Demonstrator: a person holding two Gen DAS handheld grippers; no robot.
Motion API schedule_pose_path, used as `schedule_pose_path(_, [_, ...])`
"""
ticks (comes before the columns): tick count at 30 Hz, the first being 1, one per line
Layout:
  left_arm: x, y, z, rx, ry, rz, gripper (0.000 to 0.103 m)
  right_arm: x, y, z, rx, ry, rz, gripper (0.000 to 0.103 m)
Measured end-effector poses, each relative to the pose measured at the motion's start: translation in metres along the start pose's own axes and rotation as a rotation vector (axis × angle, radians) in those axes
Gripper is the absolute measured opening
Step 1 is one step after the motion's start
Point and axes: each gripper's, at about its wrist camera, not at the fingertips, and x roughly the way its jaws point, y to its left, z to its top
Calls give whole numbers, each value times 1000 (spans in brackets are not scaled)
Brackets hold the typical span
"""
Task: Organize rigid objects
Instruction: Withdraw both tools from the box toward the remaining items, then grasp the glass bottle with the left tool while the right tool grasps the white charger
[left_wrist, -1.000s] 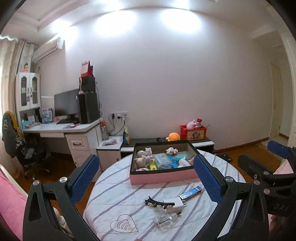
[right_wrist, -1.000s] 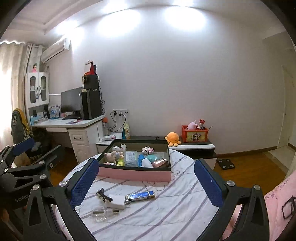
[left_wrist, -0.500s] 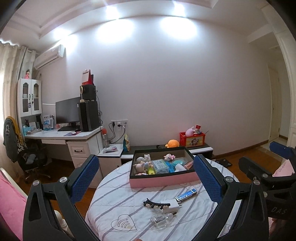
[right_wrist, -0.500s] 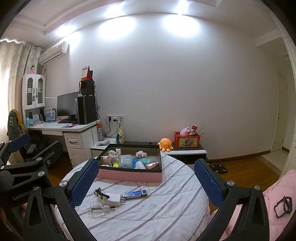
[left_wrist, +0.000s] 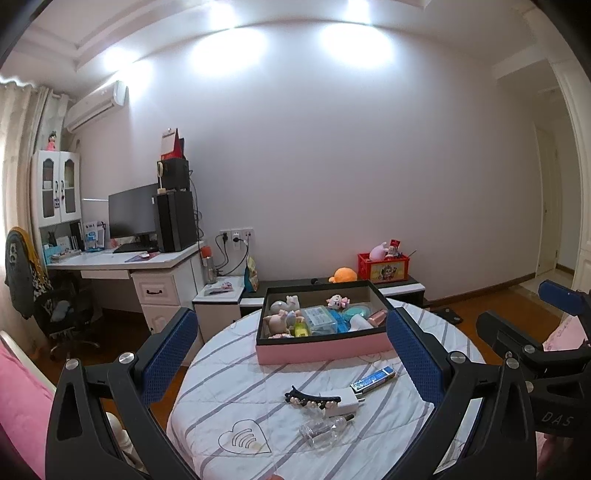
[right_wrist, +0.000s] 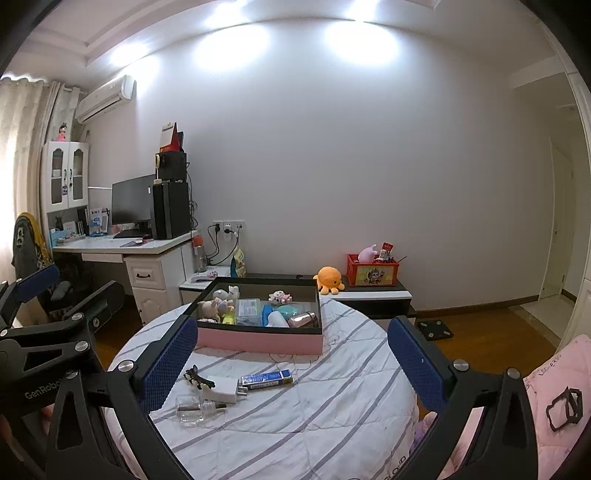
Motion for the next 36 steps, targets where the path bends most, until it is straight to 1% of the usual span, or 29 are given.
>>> schedule_pose_path(3, [8, 0, -6, -2, 27, -8, 103, 7, -1, -5, 0, 24, 1, 103])
schedule_pose_path(5, [15, 3, -11, -11, 54, -32, 103, 14, -1, -9, 0, 44, 5, 103])
schedule_pose_path(7, [28, 10, -23, -44, 120, -85, 103, 22, -3, -15, 1, 68, 0, 103])
schedule_pose_path(9, [39, 16, -37, -71, 180, -110, 103, 33, -6, -23, 3, 104, -7, 103])
schedule_pose_path(11, [51, 21, -54, -90, 237, -110, 103, 44, -11, -33, 12, 143, -13, 103])
schedule_pose_path(14, [67, 21, -77, -78, 321, -97, 103, 64, -19, -50, 24, 214, -21, 103])
schedule_pose_path(19, [90, 17, -100, -67, 413, -101, 103, 89, -27, -74, 38, 305, -15, 103])
schedule_pose_path(21, [100, 14, -106, -71, 449, -109, 103, 95, -28, -81, 36, 330, -17, 103])
schedule_pose_path(27, [121, -7, -126, -26, 526, -171, 103, 113, -35, -93, 51, 383, -19, 103])
schedule_pose_path(32, [140, -12, -141, -31, 581, -175, 103, 120, -42, -99, 64, 408, -26, 103])
schedule_pose_path(34, [147, -10, -143, -50, 584, -180, 102, 124, -44, -102, 69, 421, -26, 103])
schedule_pose_path(35, [149, -9, -145, -56, 588, -183, 102, 126, -44, -103, 71, 427, -27, 103])
schedule_pose_path(36, [150, -8, -145, -60, 584, -187, 90, 127, -44, -103, 72, 431, -26, 103])
